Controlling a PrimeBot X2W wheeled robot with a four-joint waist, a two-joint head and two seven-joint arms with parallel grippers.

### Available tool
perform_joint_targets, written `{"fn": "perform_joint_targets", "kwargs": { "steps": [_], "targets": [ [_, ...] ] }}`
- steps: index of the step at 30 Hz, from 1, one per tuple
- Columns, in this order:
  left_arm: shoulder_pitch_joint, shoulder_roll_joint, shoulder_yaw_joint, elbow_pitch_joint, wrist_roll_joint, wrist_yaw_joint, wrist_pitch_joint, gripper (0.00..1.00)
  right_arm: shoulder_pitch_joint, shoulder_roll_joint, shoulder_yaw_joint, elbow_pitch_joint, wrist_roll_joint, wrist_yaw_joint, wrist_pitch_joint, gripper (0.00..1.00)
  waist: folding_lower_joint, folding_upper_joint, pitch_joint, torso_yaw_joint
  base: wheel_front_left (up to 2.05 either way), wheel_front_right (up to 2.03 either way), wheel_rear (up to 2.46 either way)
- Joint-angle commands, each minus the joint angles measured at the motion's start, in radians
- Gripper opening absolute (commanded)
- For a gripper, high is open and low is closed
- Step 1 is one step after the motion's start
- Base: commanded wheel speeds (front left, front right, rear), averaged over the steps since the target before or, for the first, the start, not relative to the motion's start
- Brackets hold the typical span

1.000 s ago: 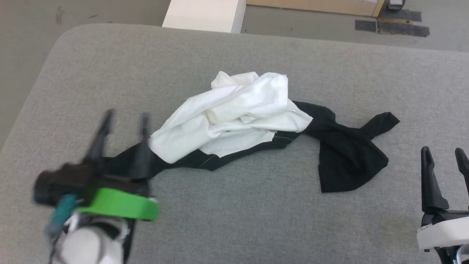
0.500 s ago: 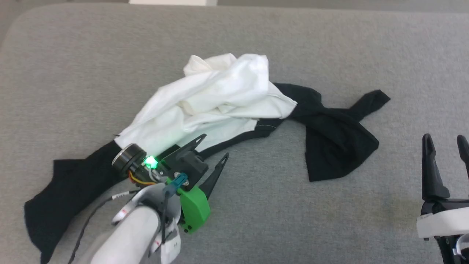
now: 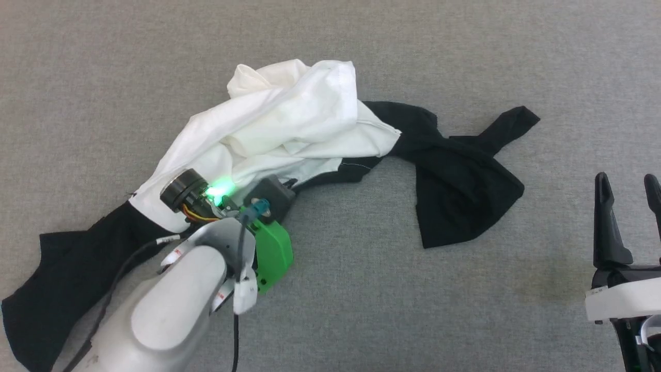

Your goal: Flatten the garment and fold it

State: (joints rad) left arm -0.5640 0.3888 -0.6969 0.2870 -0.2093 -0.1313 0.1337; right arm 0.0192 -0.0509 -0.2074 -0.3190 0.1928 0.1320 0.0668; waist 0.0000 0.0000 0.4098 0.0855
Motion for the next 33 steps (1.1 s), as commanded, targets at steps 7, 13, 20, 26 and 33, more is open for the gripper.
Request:
{"fn": "perform_joint_targets", "kwargs": {
  "steps": [7,13,20,26,33],
  "targets": [
    [0.058,-0.027,-0.07,-0.249,-0.232,0.001,0.047,0.0,0.011,0.001,-0.004,0.038,0.002,-0.001,-0.02,1.0,0.0,0.0,-0.112,0.037,0.0,0.0,0.0],
    [0.204,0.073,-0.205,-0.588,-0.444,0.002,0.258,0.0,0.045,0.001,0.01,0.056,0.012,-0.001,-0.017,1.0,0.0,0.0,-0.176,0.059,0.0,0.0,0.0],
    [0.388,0.114,-0.242,-0.661,-0.559,0.059,0.278,0.37,0.092,0.001,0.007,0.071,0.018,-0.001,0.0,1.0,0.0,0.0,-0.201,0.091,0.0,0.0,0.0],
    [0.383,0.08,-0.243,-0.6,-0.517,0.063,0.217,1.0,0.092,0.001,0.015,0.074,0.012,-0.001,0.017,1.0,0.0,0.0,-0.218,0.109,0.0,0.0,0.0],
    [0.282,0.078,-0.096,-0.654,-0.482,0.123,0.138,1.0,0.078,0.001,0.021,0.076,0.013,-0.001,0.017,1.0,0.0,0.0,-0.201,0.102,0.0,0.0,0.0]
  ]
}}
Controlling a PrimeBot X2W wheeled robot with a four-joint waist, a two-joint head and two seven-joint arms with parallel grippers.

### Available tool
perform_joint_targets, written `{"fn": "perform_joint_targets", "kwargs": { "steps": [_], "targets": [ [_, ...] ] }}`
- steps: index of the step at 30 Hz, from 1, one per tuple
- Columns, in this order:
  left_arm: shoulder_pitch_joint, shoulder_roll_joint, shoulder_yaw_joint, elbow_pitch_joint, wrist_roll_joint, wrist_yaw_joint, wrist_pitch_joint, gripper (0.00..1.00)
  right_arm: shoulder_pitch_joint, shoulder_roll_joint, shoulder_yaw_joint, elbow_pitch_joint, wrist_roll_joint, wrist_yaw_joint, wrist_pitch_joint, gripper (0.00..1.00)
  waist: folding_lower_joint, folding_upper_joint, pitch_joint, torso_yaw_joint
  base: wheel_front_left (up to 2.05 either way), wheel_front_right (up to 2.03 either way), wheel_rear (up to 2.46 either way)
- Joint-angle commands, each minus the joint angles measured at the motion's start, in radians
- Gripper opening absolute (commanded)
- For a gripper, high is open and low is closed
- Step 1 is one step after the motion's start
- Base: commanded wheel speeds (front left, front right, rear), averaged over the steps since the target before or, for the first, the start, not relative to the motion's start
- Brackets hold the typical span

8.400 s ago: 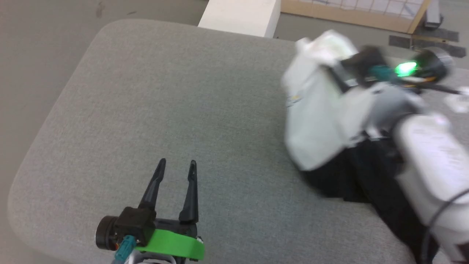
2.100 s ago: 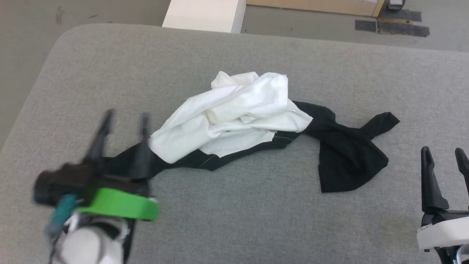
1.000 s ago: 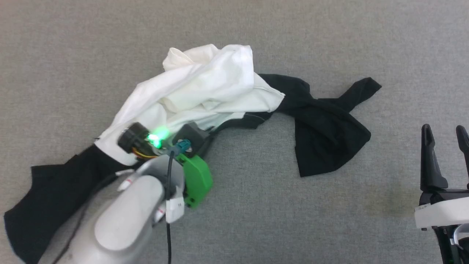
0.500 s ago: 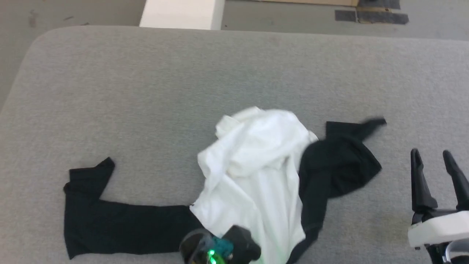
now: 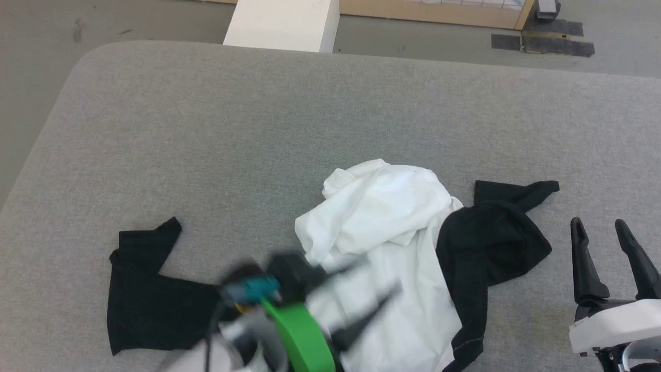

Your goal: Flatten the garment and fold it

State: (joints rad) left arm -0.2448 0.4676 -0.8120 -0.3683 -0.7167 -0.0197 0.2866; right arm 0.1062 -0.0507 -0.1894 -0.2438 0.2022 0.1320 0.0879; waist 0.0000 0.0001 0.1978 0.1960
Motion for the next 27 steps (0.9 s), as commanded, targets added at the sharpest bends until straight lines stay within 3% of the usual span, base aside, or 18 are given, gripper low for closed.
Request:
{"fn": "perform_joint_targets", "kwargs": {
  "steps": [1,4,13,19,20,21,27],
  "targets": [
    [-0.061,-0.002,0.042,0.01,0.063,0.031,-0.039,1.0,-0.011,0.0,0.005,0.002,0.006,-0.001,-0.006,1.0,0.0,-0.0001,0.018,-0.014,0.0,0.0,0.0],
    [-0.136,-0.02,0.086,0.07,0.168,0.074,-0.113,1.0,-0.022,0.0,0.009,0.007,0.011,-0.001,-0.012,1.0,0.0,-0.0001,0.045,-0.035,0.0,0.0,0.0],
    [-0.307,-0.046,0.017,0.396,0.282,0.006,-0.085,1.0,-0.06,0.0,0.007,0.009,0.006,-0.001,-0.02,1.0,0.0,-0.0001,0.128,-0.11,0.0,0.0,0.0],
    [-0.369,-0.06,-0.001,0.605,0.357,0.047,-0.083,1.0,-0.077,0.0,0.008,0.014,0.006,-0.001,-0.029,1.0,0.0,-0.0001,0.162,-0.136,0.0,0.0,0.0],
    [-0.374,-0.066,-0.002,0.628,0.362,0.052,-0.089,0.78,-0.079,0.0,0.007,0.015,0.006,-0.001,-0.031,1.0,0.0,-0.0001,0.164,-0.137,0.0,0.0,0.0],
    [-0.378,-0.071,-0.004,0.641,0.363,0.051,-0.097,0.01,-0.08,0.0,0.007,0.016,0.007,-0.001,-0.032,1.0,0.0,-0.0001,0.166,-0.137,0.0,0.0,0.0],
    [-0.425,-0.111,0.032,0.63,0.336,0.046,-0.18,0.0,-0.088,0.0,0.0,0.022,0.002,-0.001,-0.033,1.0,0.0,-0.0001,0.162,-0.12,0.0,0.0,0.0]
  ]
}}
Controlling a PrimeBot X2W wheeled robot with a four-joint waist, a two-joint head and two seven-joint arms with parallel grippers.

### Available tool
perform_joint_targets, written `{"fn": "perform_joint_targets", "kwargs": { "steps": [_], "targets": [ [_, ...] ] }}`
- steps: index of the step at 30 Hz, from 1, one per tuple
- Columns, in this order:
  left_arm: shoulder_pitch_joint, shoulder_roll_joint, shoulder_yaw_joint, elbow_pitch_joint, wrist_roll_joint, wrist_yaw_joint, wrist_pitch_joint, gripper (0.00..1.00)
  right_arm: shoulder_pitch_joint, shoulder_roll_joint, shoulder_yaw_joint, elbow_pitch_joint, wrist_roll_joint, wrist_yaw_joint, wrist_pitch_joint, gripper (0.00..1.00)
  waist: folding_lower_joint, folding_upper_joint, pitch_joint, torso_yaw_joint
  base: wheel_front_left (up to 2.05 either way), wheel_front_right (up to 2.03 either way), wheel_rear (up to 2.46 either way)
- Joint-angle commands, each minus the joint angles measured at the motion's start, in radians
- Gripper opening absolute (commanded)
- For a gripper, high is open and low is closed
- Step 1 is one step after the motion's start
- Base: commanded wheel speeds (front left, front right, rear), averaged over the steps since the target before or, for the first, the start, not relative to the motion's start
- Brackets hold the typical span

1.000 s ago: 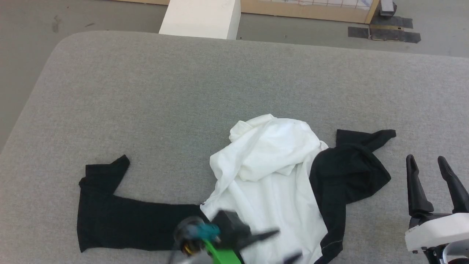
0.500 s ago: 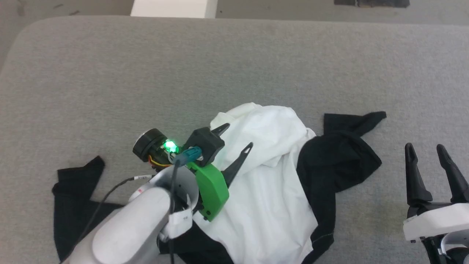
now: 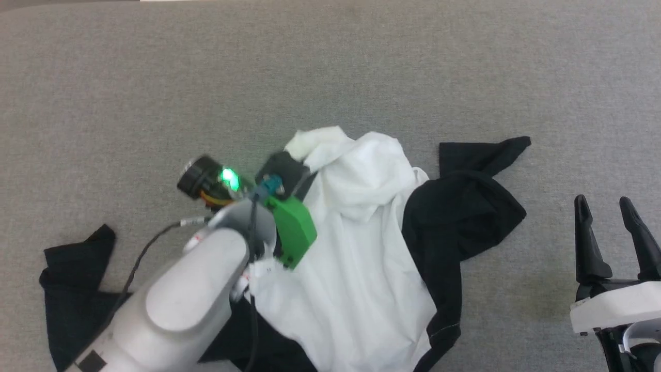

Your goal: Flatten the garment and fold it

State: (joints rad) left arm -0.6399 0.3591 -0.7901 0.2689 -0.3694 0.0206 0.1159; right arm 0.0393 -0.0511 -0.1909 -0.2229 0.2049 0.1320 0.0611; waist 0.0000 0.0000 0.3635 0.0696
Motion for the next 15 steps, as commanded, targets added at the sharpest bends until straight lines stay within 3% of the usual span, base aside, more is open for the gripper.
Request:
{"fn": "perform_joint_targets", "kwargs": {
  "steps": [1,8,12,13,14,15],
  "targets": [
    [-0.046,-0.01,0.032,-0.026,-0.022,0.014,-0.032,0.0,-0.022,0.001,0.001,0.001,-0.003,-0.001,-0.005,1.0,0.0,0.0,-0.005,0.011,0.0,0.0,0.0],
    [-0.158,-0.007,0.206,-0.11,-0.077,0.074,-0.176,0.0,-0.036,0.001,0.013,-0.012,-0.008,-0.001,0.003,1.0,0.0,0.0,0.02,0.019,0.0,0.0,0.0],
    [-0.157,0.005,0.294,-0.028,-0.124,0.114,-0.226,0.0,-0.05,0.001,0.026,-0.011,-0.01,-0.001,0.004,1.0,0.0,0.0,0.051,0.001,0.0,0.0,0.0],
    [-0.139,0.023,0.321,0.058,-0.14,0.13,-0.227,0.03,-0.059,0.001,0.029,-0.007,-0.01,-0.001,0.001,1.0,0.0,0.0,0.069,-0.016,0.0,0.0,0.0],
    [-0.132,0.027,0.329,0.089,-0.148,0.133,-0.227,0.45,-0.061,0.001,0.029,-0.005,-0.01,-0.001,-0.001,1.0,0.0,0.0,0.074,-0.022,0.0,0.0,0.0],
    [-0.127,0.029,0.333,0.11,-0.152,0.136,-0.23,0.77,-0.062,0.001,0.029,-0.003,-0.011,-0.001,-0.003,1.0,0.0,0.0,0.077,-0.025,0.0,0.0,0.0]
  ]
}}
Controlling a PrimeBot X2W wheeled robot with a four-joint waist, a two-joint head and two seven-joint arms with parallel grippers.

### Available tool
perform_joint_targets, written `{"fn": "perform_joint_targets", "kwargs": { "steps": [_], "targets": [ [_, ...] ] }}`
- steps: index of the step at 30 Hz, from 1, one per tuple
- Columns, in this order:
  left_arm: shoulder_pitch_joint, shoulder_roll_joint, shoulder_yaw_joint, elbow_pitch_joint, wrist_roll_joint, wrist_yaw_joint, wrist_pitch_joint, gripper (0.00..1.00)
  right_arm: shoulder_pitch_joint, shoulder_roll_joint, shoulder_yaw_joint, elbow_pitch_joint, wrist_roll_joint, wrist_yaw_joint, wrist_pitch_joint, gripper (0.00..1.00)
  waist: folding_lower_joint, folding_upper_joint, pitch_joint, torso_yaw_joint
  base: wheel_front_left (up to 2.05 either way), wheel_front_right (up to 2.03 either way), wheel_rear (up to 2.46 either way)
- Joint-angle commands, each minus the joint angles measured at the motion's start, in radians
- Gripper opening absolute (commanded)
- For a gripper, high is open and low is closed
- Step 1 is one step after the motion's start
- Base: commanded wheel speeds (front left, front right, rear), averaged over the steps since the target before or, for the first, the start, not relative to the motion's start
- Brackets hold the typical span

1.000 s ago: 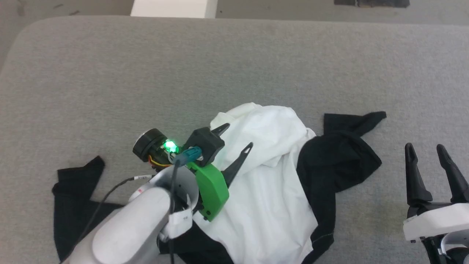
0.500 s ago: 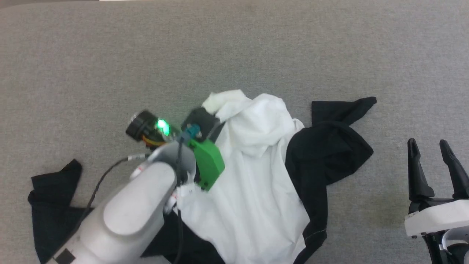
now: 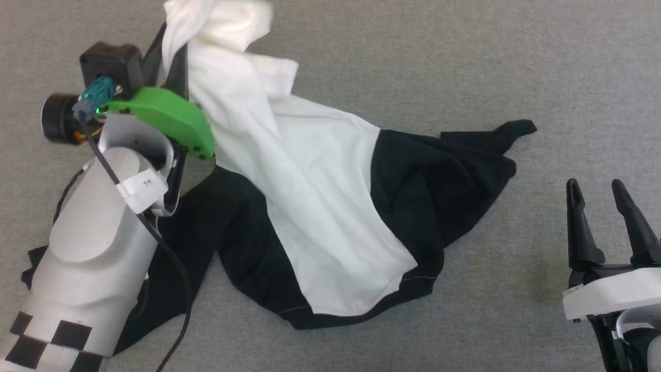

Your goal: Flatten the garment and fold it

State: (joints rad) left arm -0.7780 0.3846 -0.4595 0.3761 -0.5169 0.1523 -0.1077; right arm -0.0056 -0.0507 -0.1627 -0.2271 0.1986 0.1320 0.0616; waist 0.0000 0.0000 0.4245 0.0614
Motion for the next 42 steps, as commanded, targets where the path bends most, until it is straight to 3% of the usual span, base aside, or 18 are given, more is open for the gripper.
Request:
{"fn": "perform_joint_targets", "kwargs": {
  "steps": [1,6,11,12,15,21,25,33,37,42],
  "targets": [
    [0.018,-0.003,0.01,0.022,-0.016,0.006,-0.013,1.0,-0.017,0.001,0.0,0.004,-0.004,-0.001,-0.006,1.0,0.0,0.0,0.018,-0.019,0.0,0.0,0.0],
    [0.025,-0.036,0.052,0.006,-0.053,0.001,-0.102,1.0,-0.012,0.001,-0.002,0.02,-0.002,-0.001,-0.013,1.0,0.0,0.0,-0.001,-0.016,0.0,0.0,0.0],
    [0.104,-0.053,0.116,-0.227,-0.028,0.013,-0.152,1.0,0.004,0.001,-0.007,0.035,0.001,-0.001,-0.021,1.0,0.0,0.0,-0.062,0.0,0.0,0.0,0.0],
    [0.221,-0.047,0.165,-0.408,0.036,0.04,-0.153,1.0,0.019,0.001,-0.001,0.045,0.007,-0.001,-0.022,1.0,0.0,0.0,-0.1,0.007,0.0,0.0,0.0],
    [0.406,-0.033,0.187,-0.539,0.114,0.075,-0.154,1.0,0.039,0.001,0.005,0.055,0.013,-0.001,-0.024,1.0,0.0,0.0,-0.139,0.013,0.0,0.0,0.0],
    [0.736,-0.074,0.213,-0.647,0.163,0.136,-0.154,1.0,0.083,0.001,0.005,0.057,0.022,-0.001,-0.021,1.0,0.0,0.0,-0.182,0.034,0.0,0.0,0.0],
    [0.864,-0.134,0.239,-0.662,0.172,0.142,-0.154,1.0,0.097,0.001,0.0,0.051,0.022,-0.001,-0.016,1.0,0.0,0.0,-0.194,0.05,0.0,0.0,0.0],
    [0.906,-0.216,0.262,-0.668,0.222,0.068,-0.154,1.0,0.04,0.001,-0.002,-0.001,-0.028,-0.001,0.063,1.0,0.0,0.0,-0.176,0.086,0.0,0.0,0.0],
    [0.872,-0.237,0.256,-0.656,0.252,0.029,-0.154,1.0,-0.067,-0.017,0.009,-0.014,-0.063,-0.001,0.199,1.0,0.0,0.0,-0.137,0.09,0.0,0.0,0.0],
    [0.828,-0.271,0.248,-0.628,0.273,-0.011,-0.154,1.0,-0.205,-0.063,0.027,0.054,-0.025,-0.001,0.38,1.0,0.0,0.0,-0.089,0.104,0.0,0.0,0.0]
  ]
}}
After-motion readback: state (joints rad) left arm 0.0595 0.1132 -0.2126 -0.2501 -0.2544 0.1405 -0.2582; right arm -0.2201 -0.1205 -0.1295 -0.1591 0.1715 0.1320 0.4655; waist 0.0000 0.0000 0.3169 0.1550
